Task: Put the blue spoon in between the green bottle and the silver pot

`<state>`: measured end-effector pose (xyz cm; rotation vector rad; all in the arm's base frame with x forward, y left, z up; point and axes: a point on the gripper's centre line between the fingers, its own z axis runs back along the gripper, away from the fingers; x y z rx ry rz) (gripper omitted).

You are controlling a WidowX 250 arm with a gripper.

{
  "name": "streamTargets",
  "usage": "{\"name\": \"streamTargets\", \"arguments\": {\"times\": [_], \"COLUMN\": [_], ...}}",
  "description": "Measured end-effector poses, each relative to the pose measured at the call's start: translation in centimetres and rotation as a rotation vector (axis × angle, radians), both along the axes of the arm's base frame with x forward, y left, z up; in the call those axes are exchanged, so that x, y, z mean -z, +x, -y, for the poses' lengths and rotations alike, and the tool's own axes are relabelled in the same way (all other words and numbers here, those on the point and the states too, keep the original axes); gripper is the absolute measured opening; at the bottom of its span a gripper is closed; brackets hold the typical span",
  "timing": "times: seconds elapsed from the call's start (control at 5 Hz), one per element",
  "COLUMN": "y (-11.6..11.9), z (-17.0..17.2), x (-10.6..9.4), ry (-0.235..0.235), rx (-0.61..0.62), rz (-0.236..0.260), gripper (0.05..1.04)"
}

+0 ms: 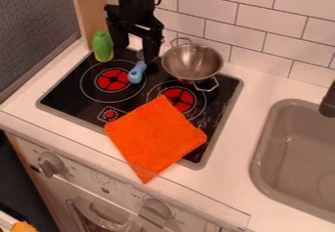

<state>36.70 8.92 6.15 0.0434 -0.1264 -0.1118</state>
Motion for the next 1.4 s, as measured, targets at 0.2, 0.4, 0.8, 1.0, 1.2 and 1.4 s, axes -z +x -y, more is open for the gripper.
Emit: {"name": "streamTargets", "arguments": {"times": [0.2, 0.4, 0.8, 1.0, 1.2, 1.4], "y": [-0.25, -0.26, -0.29, -0.27, -0.27, -0.27], "z": [0.42, 0.36, 0.33, 0.32, 0.32, 0.32], "x": [0.04, 0.04, 0.04, 0.04, 0.04, 0.04], "ry": [-0.025, -0.021, -0.022, -0.022, -0.022, -0.022], "rx": [0.015, 0.018, 0.016, 0.016, 0.016, 0.016], "rz": [-0.016, -0.017, -0.018, -0.017, -0.017, -0.017], "gripper": [1.001, 1.001, 1.001, 1.001, 1.001, 1.001]}}
